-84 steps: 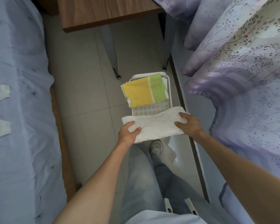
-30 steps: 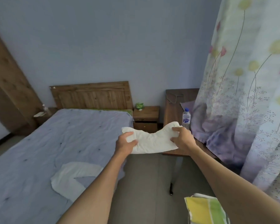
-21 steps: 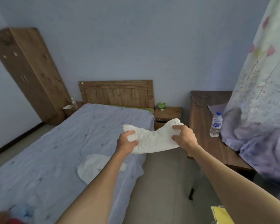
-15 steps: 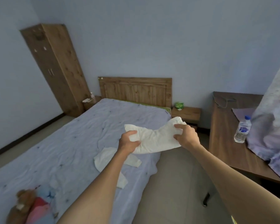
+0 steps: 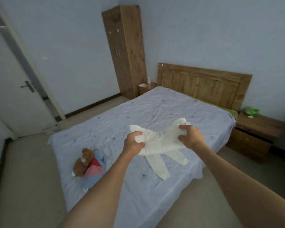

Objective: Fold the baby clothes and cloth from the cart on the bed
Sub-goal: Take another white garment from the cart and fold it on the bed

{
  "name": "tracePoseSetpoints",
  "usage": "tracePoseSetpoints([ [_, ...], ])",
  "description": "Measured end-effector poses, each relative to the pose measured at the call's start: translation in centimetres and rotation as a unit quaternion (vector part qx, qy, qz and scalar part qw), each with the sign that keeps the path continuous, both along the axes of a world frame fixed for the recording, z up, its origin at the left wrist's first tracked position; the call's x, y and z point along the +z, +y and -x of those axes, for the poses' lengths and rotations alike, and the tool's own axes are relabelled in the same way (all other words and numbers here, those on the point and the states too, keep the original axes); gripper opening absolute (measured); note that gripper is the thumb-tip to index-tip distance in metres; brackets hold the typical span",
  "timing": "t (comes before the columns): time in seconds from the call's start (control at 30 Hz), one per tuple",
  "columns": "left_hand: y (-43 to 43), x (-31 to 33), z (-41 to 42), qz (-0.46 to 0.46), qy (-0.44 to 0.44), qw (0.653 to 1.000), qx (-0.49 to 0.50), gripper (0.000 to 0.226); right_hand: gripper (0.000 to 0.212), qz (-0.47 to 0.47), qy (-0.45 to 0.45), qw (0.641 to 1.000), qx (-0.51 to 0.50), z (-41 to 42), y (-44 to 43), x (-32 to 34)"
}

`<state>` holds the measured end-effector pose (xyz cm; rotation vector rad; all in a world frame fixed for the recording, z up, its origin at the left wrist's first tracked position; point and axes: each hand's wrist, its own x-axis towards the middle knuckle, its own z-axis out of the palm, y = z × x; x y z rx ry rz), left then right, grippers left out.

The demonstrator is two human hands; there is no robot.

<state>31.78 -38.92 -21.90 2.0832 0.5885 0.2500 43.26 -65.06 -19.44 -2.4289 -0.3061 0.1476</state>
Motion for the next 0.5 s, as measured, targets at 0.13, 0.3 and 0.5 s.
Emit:
tracePoseSetpoints([
  [0.13,3.9,-0.4,1.9,-0.023,0.002,0.998,0.058,0.058,0.059,0.008,0.004,0.998,0.059,-1.8,5.6,-0.5],
  [0.3,8.0,-0.3,3.0,-0.051,0.004,0.993,0.108,0.057,0.057,-0.015,-0.003,0.990,0.137,-4.9,11.5,-0.7],
  [0.5,11.2,-0.2,1.4,-0.070,-0.008,0.983,0.167,0.059,0.056,-0.020,-0.008,0.980,0.197,-9.3,16.2,1.1],
])
